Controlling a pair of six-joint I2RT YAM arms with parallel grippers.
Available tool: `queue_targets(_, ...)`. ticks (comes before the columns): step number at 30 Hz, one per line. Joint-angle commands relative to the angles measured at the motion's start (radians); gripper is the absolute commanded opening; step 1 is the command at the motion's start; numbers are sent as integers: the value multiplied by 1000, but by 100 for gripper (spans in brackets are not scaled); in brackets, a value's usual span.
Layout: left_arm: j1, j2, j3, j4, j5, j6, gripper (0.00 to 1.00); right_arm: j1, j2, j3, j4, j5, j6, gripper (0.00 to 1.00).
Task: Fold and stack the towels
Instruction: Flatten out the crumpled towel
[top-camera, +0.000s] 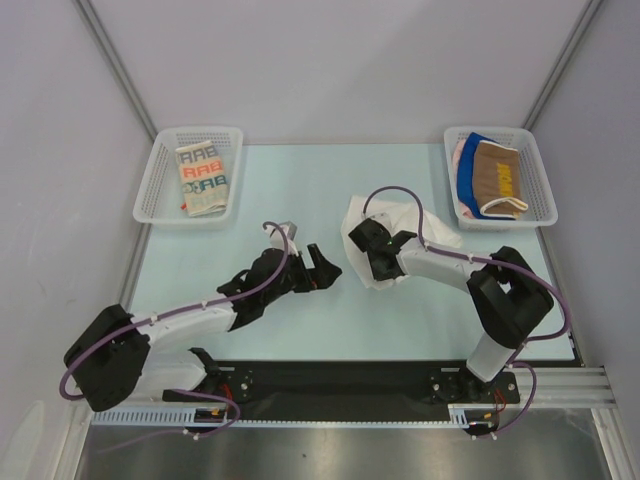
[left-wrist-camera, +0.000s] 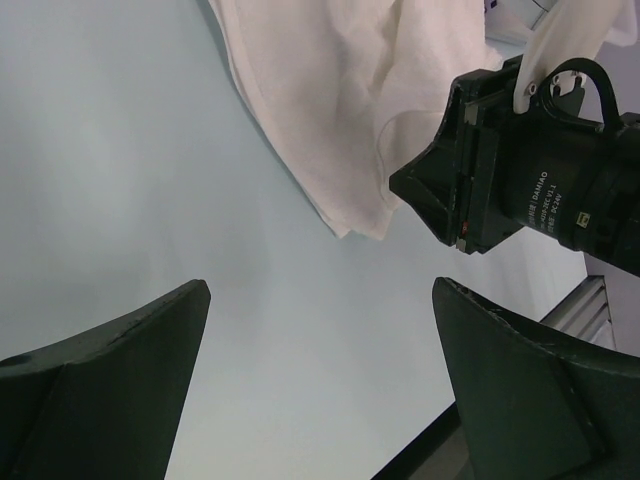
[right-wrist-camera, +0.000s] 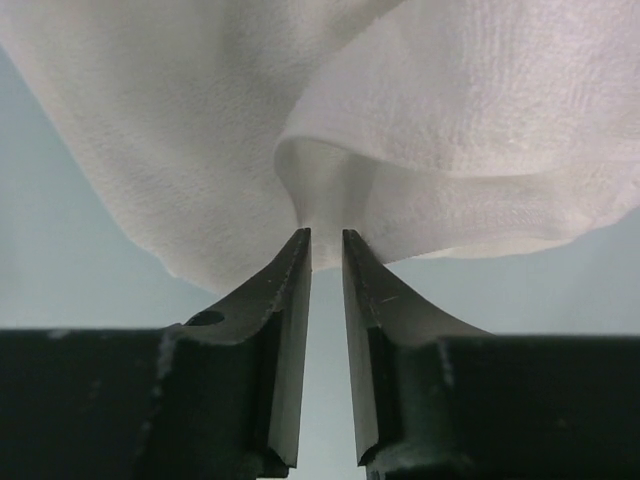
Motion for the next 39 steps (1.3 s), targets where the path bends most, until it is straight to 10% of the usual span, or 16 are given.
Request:
queue_targets(1, 9, -37, 18, -29, -52, -3, 100, 7, -7, 9, -18, 71, -9, 25)
queue_targets(23, 18, 61, 20, 47, 73, -59, 100, -12, 7, -89, 72, -99, -15, 36)
queue_targets(30, 20, 64, 58, 3, 100, -33, 100, -33, -42, -74, 125, -247, 14, 2)
queue_targets(39, 38, 84, 90, -83, 111, -43, 75, -53, -114, 46, 233, -485, 115, 0)
